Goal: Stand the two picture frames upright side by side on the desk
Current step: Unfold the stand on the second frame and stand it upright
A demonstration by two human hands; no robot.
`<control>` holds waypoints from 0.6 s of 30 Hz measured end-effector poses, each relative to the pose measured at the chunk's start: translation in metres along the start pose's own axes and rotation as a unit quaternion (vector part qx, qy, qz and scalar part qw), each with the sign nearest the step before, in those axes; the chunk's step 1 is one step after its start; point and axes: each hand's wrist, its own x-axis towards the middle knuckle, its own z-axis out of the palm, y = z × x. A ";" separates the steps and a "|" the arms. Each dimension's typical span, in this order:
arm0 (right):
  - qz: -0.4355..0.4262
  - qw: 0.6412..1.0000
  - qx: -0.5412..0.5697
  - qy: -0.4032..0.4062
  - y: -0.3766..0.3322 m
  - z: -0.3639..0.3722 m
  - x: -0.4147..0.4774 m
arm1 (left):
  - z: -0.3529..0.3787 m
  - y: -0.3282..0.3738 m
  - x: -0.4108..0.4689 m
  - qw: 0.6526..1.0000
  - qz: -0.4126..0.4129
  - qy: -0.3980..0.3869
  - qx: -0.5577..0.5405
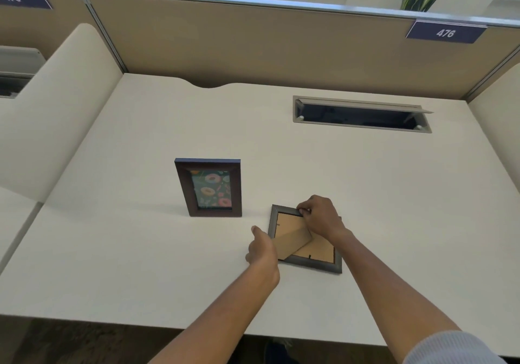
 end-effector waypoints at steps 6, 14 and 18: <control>0.056 0.997 0.034 0.039 0.012 -0.002 -0.007 | 0.012 0.035 0.001 0.999 0.029 -0.018 0.019; 0.145 0.982 0.071 0.102 0.021 0.002 -0.026 | 0.036 0.077 0.004 0.991 0.091 -0.054 0.082; 0.193 0.968 0.107 0.122 0.025 0.009 -0.039 | 0.033 0.077 0.015 0.987 0.125 -0.059 0.080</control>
